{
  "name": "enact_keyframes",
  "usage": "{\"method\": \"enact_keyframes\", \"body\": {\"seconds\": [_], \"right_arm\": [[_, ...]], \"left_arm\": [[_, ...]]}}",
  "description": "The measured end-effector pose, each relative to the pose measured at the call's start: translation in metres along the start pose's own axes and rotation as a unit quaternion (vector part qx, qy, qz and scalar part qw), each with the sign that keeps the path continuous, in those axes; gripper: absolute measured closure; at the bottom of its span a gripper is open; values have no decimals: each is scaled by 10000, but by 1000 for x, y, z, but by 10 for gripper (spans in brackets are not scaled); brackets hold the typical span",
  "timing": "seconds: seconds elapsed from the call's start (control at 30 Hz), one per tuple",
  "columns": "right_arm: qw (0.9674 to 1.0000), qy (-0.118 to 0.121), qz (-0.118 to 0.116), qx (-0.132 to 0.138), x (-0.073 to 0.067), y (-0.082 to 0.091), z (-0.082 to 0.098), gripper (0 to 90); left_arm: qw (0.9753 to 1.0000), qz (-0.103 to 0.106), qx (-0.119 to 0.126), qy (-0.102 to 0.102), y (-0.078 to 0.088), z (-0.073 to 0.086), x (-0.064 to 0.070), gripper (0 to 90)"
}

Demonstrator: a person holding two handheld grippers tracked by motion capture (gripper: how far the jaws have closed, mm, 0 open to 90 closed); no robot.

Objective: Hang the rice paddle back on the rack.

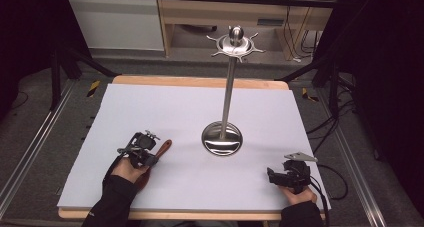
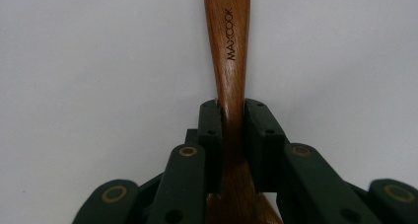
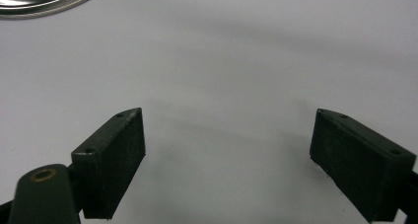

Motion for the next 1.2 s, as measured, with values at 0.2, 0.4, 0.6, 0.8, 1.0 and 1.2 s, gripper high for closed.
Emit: {"method": "enact_keyframes", "body": {"seconds": [0.2, 0.4, 0.6, 0.8, 1.0, 1.2], "right_arm": [[10000, -21, -3, -27, 0, 0, 0, 139], [10000, 17, 3, -39, 0, -1, 1, 139], [10000, 30, 13, -45, 0, -1, 1, 139], [10000, 22, 15, -35, 0, -1, 1, 140], [10000, 2, 20, -43, 1, -1, 1, 139], [10000, -22, 20, -60, 1, -1, 1, 139]], "left_arm": [[10000, 68, -54, -42, 0, -1, 0, 779], [9999, 120, 26, -98, 1, 0, -2, 780], [9998, 114, 85, -128, 2, 0, 0, 781], [9996, 139, 157, -176, 5, 0, 3, 781], [9992, 100, 346, -150, 13, 0, 4, 782], [9984, 54, 548, -120, 24, 2, 4, 783]]}}
Point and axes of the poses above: each handheld gripper's, and its own axes: y roughly backward along the jaws, z roughly out of its underside, x roughly to its right, the point moved 9 cm from there along -y, roughly forward along the jaws, and after that the axes turned 13 degrees about -y, right-handed, at the moved point
